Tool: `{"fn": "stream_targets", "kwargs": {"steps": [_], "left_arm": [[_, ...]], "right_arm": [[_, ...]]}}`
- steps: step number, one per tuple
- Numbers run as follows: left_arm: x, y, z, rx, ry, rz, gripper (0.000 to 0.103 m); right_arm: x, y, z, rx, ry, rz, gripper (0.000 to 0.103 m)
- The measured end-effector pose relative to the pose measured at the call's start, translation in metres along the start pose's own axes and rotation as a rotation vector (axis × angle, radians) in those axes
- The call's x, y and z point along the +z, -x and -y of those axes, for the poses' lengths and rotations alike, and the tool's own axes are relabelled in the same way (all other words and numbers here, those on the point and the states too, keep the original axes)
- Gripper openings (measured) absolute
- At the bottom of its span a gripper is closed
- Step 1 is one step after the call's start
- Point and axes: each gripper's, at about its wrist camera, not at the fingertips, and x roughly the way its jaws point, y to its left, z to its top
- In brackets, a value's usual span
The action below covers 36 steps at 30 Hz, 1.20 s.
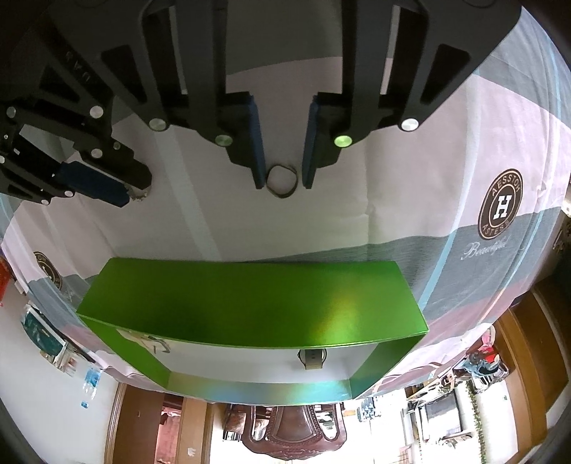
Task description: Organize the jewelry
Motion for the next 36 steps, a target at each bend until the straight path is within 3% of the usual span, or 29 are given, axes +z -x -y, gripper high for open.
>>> {"fn": "stream_targets", "kwargs": {"steps": [14,20,21,24,27,30,36], "left_arm": [[-0.0057,0.0027,0.0023,0.001,-0.011,0.003,0.018],[-0.0041,0.0025,0.0025,0.013,-0.010,-0.003,0.026],[-0.0031,0.0021,0.0023,0.014,-0.008,-0.007,0.031],[-0.0012,0.0008,0.0041,0.014,-0.019,-0.006,0.032],[-0.0002,0.0000,0.0053,0.007,-0.022,-0.003,0.030],[-0.0002,0.0003,0.0071,-0.011,-0.030,-0.001,0.019],[-0.0019,0.0019,0.0083,-0.006,-0.038,0.001,0.019]], "right_arm": [[-0.0028,0.0017,-0.0007,-0.002,-0.021,-0.008,0.023],[-0.0025,0.0016,-0.0032,-0.005,-0.021,-0.012,0.032],[-0.0023,0.0013,-0.0041,-0.008,-0.018,-0.012,0.032],[-0.0023,0.0007,-0.0059,-0.019,-0.009,-0.009,0.032],[-0.0028,0.0010,-0.0054,-0.018,-0.010,-0.006,0.032],[-0.0033,0.0010,-0.0055,-0.017,-0.009,-0.005,0.027],[-0.0040,0.0027,-0.0038,-0.006,-0.016,-0.006,0.022]]}}
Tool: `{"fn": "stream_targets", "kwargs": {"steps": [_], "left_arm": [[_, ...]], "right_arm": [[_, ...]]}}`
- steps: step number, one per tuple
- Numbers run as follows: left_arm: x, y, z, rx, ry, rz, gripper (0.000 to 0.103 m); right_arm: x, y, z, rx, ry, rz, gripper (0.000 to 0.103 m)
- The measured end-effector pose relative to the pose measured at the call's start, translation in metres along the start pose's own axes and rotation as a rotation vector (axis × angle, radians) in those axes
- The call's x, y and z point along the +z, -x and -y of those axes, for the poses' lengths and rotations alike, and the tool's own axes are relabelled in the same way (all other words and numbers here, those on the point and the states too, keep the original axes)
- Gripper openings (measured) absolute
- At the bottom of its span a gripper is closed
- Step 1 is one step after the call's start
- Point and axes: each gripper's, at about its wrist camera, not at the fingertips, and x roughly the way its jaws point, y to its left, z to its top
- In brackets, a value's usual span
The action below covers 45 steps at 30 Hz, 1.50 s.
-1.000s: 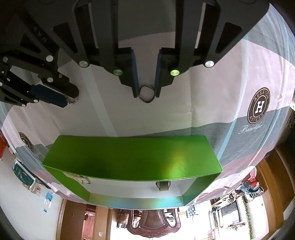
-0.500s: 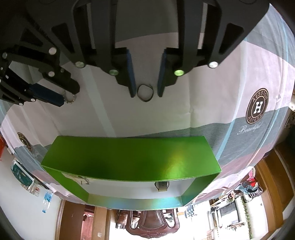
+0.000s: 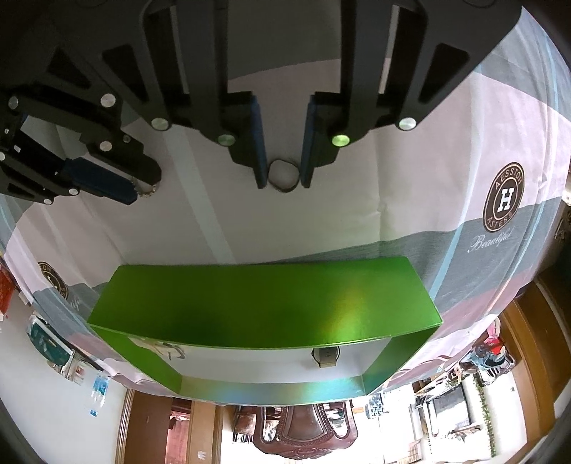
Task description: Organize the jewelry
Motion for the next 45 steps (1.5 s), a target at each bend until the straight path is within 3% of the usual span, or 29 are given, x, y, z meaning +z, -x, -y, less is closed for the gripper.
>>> {"fn": "stream_targets", "kwargs": {"steps": [18,24,37,42,45], "left_arm": [[0.000,0.017,0.000,-0.003,0.005,0.028,0.019],[0.012,0.041,-0.007,0.009,0.007,0.087,0.019],[0.083,0.094,-0.020,0.067,-0.001,0.275,0.019],[0.114,0.094,-0.024,0.069,-0.001,0.309,0.019],[0.133,0.079,-0.025,0.073,0.002,0.302,0.019]], "right_arm": [[0.000,0.014,0.010,0.000,-0.030,0.023,0.022],[0.012,0.038,0.010,-0.014,-0.013,0.090,0.022],[0.086,0.090,0.016,-0.051,-0.003,0.294,0.022],[0.113,0.088,0.015,-0.034,-0.002,0.328,0.022],[0.127,0.071,0.017,-0.026,-0.027,0.305,0.022]]}}
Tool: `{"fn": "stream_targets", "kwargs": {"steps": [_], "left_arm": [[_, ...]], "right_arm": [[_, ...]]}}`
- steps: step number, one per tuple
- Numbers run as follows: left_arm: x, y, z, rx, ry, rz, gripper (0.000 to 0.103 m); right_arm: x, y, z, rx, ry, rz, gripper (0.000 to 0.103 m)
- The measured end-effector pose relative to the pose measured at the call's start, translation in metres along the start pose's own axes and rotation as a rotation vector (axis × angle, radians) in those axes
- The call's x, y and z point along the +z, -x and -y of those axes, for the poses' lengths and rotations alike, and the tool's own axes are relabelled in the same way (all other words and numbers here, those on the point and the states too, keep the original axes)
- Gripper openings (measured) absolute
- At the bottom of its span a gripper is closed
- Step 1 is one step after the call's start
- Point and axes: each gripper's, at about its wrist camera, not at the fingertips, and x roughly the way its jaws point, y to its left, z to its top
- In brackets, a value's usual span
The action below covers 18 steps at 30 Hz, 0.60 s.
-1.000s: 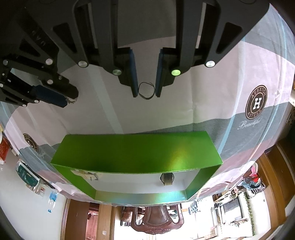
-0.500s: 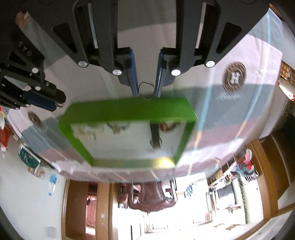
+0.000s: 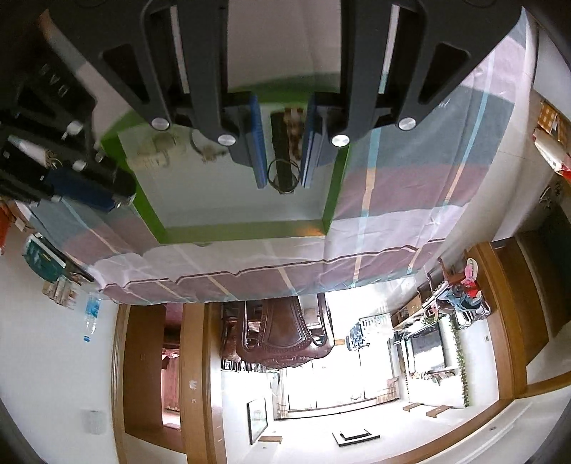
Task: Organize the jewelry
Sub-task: 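Lift both held rings and carry them over the green box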
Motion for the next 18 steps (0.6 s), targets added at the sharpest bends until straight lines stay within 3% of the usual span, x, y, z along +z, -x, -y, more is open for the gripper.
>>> {"fn": "stream_targets", "kwargs": {"steps": [8,16,18], "left_arm": [[-0.010,-0.076,-0.001,0.028,-0.003,-0.129,0.019],[-0.016,-0.088,-0.006,0.023,0.017,-0.135,0.020],[-0.017,-0.087,-0.003,0.026,0.015,-0.131,0.021]], "right_arm": [[-0.018,-0.079,0.006,-0.044,-0.043,-0.168,0.022],[-0.024,-0.089,0.010,-0.063,-0.046,-0.173,0.022],[-0.024,-0.088,0.010,-0.068,-0.045,-0.166,0.027]]}}
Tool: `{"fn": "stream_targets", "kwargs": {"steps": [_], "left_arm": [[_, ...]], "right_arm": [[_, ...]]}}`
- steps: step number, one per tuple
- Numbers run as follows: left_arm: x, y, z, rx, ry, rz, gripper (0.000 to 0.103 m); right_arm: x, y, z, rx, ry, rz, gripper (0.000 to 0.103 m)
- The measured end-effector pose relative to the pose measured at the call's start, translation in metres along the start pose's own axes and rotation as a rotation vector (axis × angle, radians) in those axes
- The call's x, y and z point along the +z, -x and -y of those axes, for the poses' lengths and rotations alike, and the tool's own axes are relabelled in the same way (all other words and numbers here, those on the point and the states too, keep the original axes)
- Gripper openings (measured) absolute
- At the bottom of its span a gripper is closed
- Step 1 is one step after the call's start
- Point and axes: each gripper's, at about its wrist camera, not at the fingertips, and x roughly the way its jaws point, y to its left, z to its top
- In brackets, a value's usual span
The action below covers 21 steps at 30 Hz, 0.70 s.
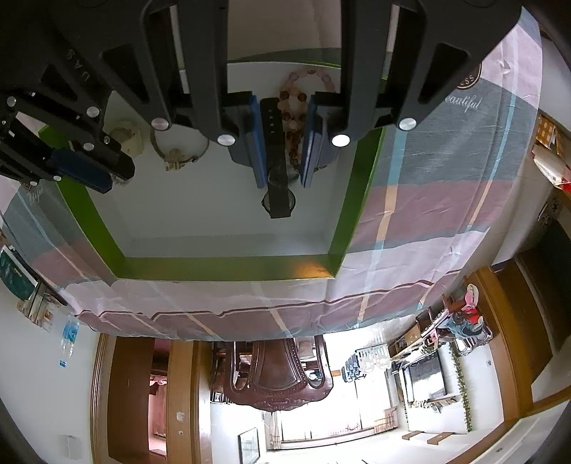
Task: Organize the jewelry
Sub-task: 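Open both tools to drop the rings into the box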
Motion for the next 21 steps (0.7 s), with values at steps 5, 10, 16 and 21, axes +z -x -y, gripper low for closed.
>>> {"fn": "stream_targets", "kwargs": {"steps": [5,10,16,21], "left_arm": [[-0.001,0.009,0.002,0.002,-0.005,0.025,0.045],[-0.003,0.034,-0.001,0.008,-0.004,0.073,0.060],[-0.031,0.094,-0.007,0.044,0.005,0.196,0.077],[-0.066,0.134,-0.006,0.073,0.030,0.253,0.085]], "right_arm": [[0.000,0.011,0.002,0.002,-0.013,0.030,0.051],[-0.001,0.036,0.007,0.000,-0.024,0.079,0.062],[-0.027,0.097,0.010,-0.070,-0.017,0.232,0.085],[-0.059,0.135,0.008,-0.082,-0.039,0.305,0.093]]}}
